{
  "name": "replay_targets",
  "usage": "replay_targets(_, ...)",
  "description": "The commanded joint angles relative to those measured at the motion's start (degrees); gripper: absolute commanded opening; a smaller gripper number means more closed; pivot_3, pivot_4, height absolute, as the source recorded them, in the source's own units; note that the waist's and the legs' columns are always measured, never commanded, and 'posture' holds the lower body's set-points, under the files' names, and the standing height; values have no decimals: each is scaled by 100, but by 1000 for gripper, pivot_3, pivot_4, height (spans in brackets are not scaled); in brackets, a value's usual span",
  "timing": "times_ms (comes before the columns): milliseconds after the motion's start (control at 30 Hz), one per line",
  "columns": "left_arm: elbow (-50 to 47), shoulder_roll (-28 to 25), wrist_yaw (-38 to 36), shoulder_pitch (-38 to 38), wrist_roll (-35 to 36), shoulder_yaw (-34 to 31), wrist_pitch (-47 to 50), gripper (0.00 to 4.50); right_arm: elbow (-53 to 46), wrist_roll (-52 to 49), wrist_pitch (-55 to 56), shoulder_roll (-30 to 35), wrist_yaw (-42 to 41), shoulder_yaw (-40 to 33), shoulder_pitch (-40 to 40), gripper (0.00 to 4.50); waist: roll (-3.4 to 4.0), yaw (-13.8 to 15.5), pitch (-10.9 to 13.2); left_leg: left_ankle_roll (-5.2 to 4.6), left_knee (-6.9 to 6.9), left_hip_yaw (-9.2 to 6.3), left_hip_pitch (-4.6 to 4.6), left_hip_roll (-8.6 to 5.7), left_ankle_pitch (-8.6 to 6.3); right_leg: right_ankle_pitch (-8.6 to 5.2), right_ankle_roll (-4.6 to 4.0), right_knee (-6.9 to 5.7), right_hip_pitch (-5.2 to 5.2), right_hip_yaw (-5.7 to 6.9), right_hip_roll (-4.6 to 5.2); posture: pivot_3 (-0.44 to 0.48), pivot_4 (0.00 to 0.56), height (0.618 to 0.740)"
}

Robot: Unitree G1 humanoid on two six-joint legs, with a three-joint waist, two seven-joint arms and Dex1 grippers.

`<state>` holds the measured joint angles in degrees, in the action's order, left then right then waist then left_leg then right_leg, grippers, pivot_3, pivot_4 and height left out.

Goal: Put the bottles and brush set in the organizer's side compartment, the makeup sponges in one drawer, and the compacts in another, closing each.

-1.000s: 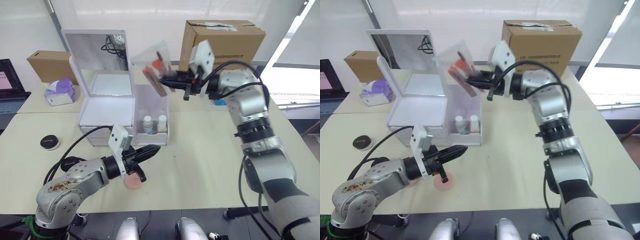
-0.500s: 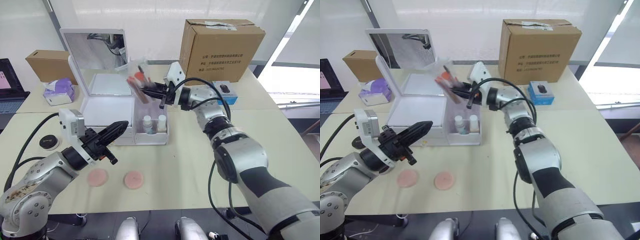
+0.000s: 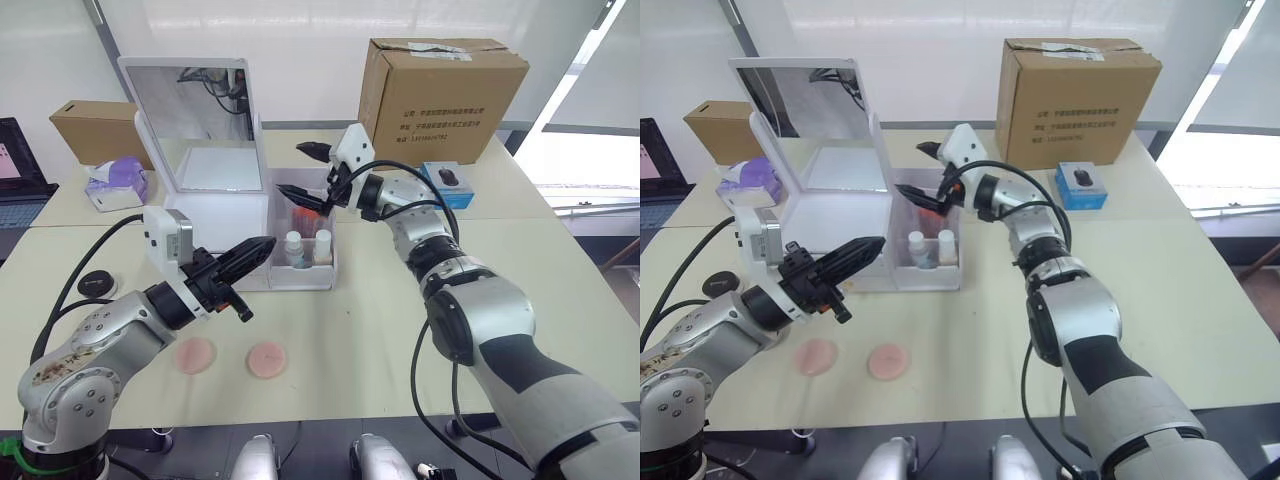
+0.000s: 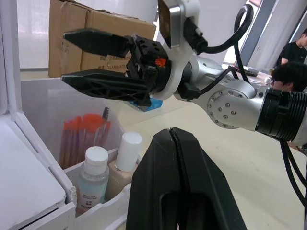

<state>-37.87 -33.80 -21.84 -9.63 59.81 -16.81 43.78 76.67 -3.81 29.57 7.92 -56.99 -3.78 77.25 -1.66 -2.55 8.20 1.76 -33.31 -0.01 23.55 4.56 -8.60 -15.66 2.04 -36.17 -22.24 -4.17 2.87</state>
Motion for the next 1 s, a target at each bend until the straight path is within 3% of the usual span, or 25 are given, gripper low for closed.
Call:
replay_targets(33, 7, -84, -15, -146, 11, -80, -142, 0, -436, -459, -246, 200, -683, -373, 254, 4481, 0, 1, 0, 0, 0, 0, 0, 0, 0, 0, 0, 0, 0, 0, 0, 0, 150, 738)
replay_targets(167, 165, -248, -186, -74, -183, -227, -240, 0, -2012, -1437, -3196, 588, -2674, -367, 64, 4481, 2, 12, 1, 0, -1, 0, 0, 0, 0, 0, 1, -3, 1, 0, 0, 0, 150, 738)
replay_targets(300, 264, -449, -419, 36, -456, -152, -310, 0, -4416, -1534, -5011, 1133, -2431, 163, -712, 4481, 3, 36, 0, 1, -2, 0, 0, 8, 0, -1, 0, -2, 2, 1, -8, 0, 150, 738)
replay_targets(467, 459, -491, -614, -127, -827, 95, -439, 0, -5734, -1047, -6147, 1635, -1618, 756, -1005, 4481, 6, 33, 1, 35, 0, 1, -1, 8, -21, -3, 0, -3, -11, 0, -8, 0, 150, 738)
replay_targets(567, 527, -455, -658, -239, -944, 160, -477, 0, -5959, -915, -6393, 1784, -1437, 1000, -977, 3868, 7, 23, 0, 20, -1, 0, 0, 13, -12, -2, -1, -3, -13, -3, -17, 0, 150, 738)
replay_targets(633, 541, -437, -647, -287, -970, 172, -472, 0, -5790, -865, -6518, 1711, -1147, 1029, -806, 3206, 7, 8, 0, 2, 0, 0, -1, 16, -1, -3, -2, -2, -14, -5, -20, 0, 150, 738)
replay_targets(933, 499, -236, -272, -465, -1017, -17, -553, 0, -3770, 326, -4548, 1158, 767, 1287, -44, 108, 6, 23, 0, 1, -1, 1, 2, 18, 0, -1, -4, 0, -13, -9, -24, 0, 150, 738)
replay_targets(1000, 464, -119, -113, -545, -971, -43, -556, 0, -3378, 517, -4177, 948, 1011, 1381, 94, 45, 6, 16, 0, 1, -2, 0, 5, 18, 0, 3, -9, 0, -14, -9, -24, 0, 150, 738)
